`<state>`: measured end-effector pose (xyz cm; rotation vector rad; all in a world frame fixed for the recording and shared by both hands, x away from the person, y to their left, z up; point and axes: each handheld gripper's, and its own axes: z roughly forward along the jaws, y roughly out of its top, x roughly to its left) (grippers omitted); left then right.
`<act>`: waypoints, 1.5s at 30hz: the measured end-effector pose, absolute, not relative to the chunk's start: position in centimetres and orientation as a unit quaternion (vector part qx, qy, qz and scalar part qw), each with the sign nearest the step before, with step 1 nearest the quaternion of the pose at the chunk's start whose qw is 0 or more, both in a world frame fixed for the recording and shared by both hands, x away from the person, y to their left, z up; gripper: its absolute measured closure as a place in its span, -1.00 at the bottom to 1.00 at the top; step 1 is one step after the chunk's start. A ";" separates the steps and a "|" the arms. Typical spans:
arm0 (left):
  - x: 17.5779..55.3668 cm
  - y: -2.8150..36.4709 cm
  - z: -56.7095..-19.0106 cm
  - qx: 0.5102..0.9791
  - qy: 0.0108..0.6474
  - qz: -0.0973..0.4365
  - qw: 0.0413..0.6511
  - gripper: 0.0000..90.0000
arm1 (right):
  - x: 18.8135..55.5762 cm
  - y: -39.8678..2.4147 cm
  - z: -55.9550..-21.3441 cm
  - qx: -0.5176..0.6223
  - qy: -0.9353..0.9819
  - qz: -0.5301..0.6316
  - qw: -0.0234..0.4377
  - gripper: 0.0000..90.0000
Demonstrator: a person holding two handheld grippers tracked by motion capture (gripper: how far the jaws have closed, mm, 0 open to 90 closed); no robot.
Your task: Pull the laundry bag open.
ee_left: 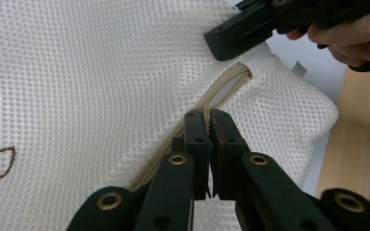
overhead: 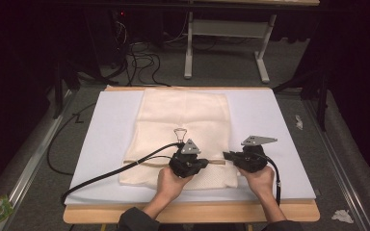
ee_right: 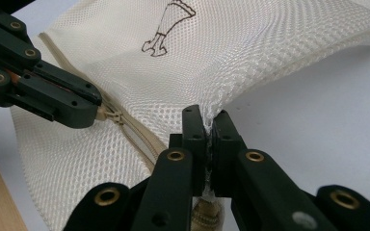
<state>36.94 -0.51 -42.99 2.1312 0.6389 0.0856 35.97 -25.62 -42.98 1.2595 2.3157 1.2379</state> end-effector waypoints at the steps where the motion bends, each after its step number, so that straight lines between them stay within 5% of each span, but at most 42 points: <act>1: 36.9 -0.4 -43.0 0.859 0.258 0.036 0.442 0.94 | 36.0 -25.7 -43.0 0.430 0.790 0.423 0.115 0.97; 45: 36.9 2.8 -42.8 0.847 0.279 0.051 0.449 0.94 | 36.1 -25.9 -43.0 0.433 0.787 0.422 0.120 0.97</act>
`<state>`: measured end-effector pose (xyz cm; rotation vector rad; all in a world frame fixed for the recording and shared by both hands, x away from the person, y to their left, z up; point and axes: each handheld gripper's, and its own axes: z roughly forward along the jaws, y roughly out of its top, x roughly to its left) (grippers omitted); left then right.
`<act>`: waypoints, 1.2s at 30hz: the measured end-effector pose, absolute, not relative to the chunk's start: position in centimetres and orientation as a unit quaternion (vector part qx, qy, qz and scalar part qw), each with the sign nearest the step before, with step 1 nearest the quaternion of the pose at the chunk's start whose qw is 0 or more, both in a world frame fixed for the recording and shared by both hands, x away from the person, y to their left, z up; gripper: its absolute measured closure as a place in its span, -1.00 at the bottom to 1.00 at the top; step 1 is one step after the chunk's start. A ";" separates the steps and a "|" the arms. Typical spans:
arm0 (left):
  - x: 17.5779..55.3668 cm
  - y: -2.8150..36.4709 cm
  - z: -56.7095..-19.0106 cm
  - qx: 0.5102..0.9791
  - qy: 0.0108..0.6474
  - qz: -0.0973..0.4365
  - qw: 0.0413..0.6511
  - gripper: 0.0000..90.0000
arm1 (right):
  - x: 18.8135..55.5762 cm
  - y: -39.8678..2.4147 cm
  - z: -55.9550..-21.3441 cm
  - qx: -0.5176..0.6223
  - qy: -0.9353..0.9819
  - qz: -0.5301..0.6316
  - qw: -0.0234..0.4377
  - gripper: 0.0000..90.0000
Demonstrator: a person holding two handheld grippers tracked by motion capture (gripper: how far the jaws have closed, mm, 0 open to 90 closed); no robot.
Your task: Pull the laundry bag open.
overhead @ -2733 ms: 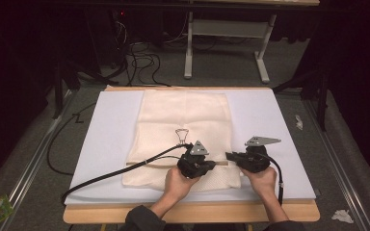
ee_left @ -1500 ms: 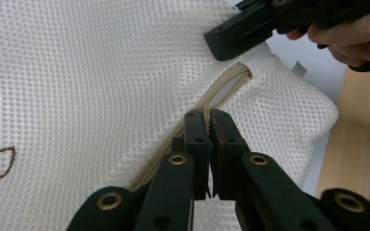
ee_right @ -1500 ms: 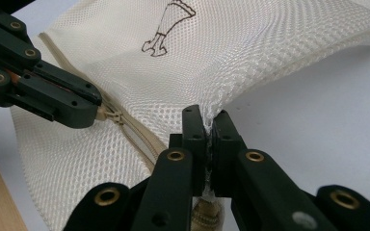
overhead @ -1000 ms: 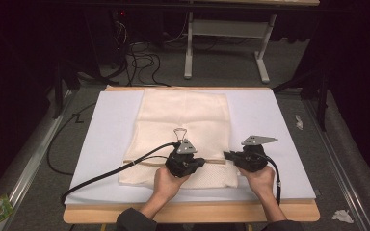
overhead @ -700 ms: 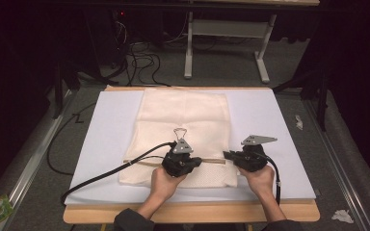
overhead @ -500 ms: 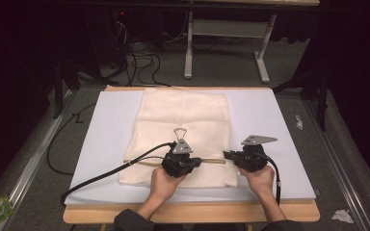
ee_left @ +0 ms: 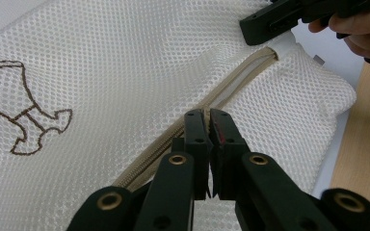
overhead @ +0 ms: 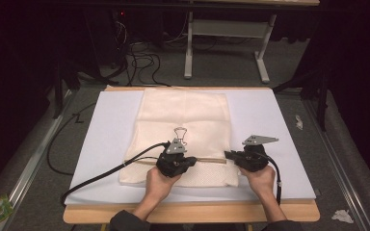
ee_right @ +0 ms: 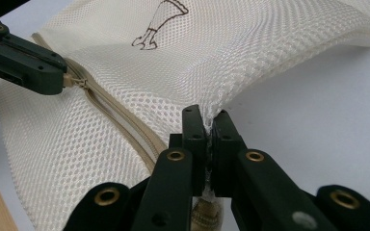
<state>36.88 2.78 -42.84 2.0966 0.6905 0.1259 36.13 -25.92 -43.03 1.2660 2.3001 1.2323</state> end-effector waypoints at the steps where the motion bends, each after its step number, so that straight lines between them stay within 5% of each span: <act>1: 36.9 2.8 -42.8 0.847 0.279 0.052 0.449 0.94 | 36.1 -25.9 -43.0 0.434 0.787 0.421 0.120 0.97; 36: 36.9 5.0 -42.3 0.838 0.297 0.068 0.453 0.94 | 35.9 -26.0 -43.2 0.436 0.786 0.419 0.126 0.97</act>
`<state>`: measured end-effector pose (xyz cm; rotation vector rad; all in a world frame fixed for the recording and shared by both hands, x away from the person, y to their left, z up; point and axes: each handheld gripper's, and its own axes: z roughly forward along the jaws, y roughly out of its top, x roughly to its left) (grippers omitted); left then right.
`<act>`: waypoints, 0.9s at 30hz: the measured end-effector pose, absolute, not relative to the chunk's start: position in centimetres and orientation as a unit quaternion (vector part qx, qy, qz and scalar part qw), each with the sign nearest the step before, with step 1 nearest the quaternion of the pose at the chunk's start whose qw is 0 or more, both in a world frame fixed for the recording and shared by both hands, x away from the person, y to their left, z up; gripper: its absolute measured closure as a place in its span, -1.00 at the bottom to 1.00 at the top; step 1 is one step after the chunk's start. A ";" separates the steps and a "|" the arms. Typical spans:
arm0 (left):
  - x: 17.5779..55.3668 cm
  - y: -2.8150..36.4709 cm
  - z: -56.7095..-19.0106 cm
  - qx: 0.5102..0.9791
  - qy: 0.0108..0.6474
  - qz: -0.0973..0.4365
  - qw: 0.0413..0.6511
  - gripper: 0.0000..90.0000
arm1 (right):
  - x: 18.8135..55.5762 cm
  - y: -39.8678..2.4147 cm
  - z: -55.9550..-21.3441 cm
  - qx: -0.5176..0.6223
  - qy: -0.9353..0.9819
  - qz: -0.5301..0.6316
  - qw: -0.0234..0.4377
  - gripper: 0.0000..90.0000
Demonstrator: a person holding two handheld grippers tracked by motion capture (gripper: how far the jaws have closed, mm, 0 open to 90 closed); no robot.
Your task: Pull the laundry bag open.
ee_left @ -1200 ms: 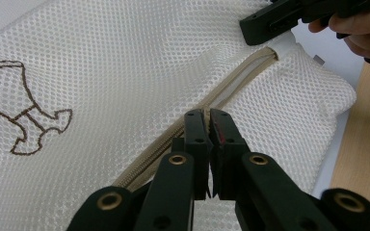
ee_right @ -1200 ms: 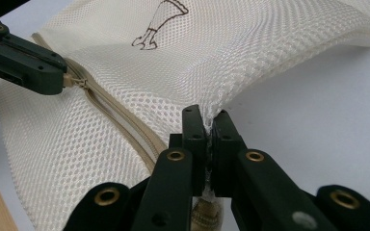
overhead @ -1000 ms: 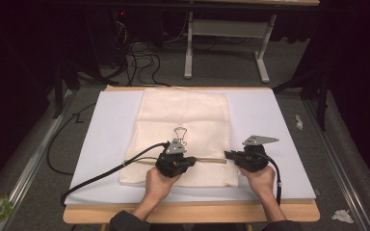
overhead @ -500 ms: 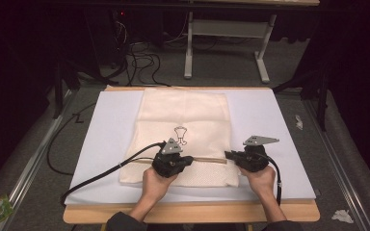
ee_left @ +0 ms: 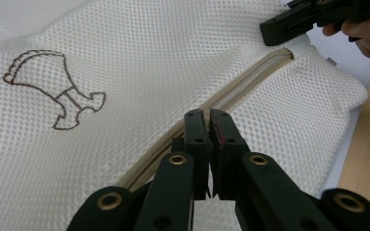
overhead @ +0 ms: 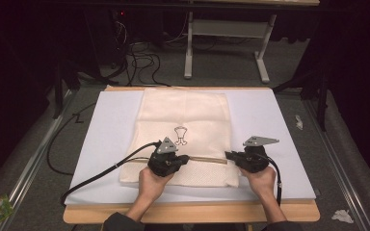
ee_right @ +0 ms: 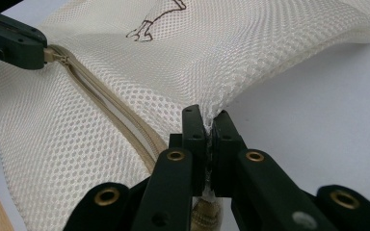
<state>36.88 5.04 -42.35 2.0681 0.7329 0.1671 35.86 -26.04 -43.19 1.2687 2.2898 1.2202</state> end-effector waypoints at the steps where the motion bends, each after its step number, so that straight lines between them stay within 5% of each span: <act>1: 36.9 5.1 -42.3 0.838 0.296 0.069 0.452 0.94 | 35.9 -26.1 -43.2 0.436 0.787 0.419 0.126 0.97; 27: 36.8 6.5 -42.2 0.827 0.307 0.080 0.463 0.94 | 35.9 -26.1 -43.1 0.434 0.782 0.426 0.138 0.97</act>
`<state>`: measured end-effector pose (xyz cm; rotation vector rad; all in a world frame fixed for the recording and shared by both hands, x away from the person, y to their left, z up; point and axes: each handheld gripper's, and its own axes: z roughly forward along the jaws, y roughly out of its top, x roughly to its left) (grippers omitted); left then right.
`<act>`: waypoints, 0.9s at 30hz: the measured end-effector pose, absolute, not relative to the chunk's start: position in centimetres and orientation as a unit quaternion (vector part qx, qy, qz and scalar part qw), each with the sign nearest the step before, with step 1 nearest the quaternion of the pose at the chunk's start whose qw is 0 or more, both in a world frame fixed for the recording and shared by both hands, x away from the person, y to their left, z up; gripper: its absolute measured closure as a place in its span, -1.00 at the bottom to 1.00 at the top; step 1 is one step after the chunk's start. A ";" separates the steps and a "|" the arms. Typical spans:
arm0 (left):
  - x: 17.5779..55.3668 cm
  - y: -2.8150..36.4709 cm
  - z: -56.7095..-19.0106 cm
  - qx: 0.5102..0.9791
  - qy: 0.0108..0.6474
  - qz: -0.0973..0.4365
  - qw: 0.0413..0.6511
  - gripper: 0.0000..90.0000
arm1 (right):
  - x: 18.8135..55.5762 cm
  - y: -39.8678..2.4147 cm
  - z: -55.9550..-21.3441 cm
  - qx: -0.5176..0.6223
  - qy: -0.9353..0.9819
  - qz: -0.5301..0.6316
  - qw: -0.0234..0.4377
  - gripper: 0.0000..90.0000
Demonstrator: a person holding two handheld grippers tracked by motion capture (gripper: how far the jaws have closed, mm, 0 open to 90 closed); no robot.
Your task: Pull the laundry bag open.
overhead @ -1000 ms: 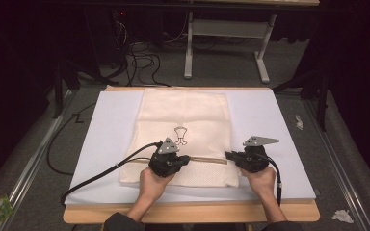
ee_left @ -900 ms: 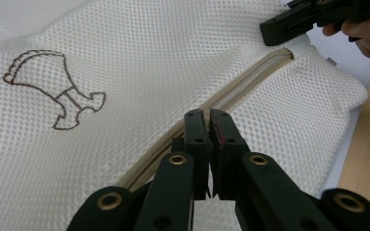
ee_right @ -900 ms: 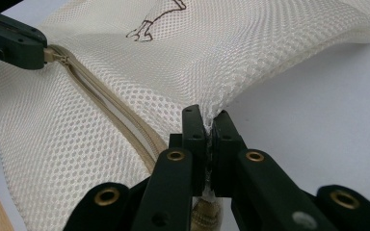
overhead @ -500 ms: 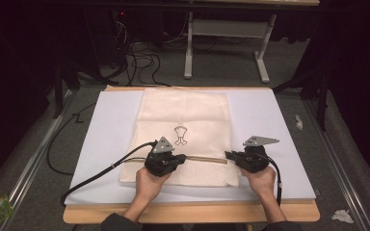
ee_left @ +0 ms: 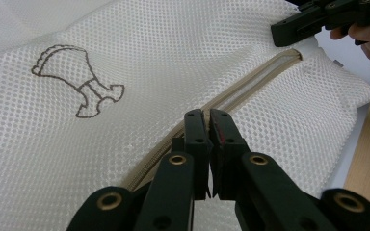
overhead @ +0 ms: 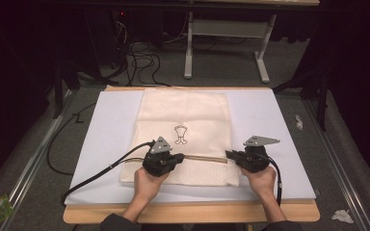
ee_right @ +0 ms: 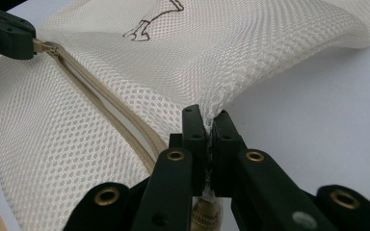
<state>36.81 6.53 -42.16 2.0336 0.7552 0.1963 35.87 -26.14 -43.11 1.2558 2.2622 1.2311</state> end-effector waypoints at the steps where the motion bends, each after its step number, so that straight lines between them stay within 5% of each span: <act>1: 36.8 6.6 -42.2 0.827 0.307 0.077 0.465 0.94 | 35.9 -26.1 -43.1 0.435 0.782 0.426 0.138 0.97; 27: 37.2 7.5 -41.9 0.821 0.315 0.080 0.469 0.94 | 36.2 -26.3 -42.5 0.436 0.778 0.425 0.152 0.97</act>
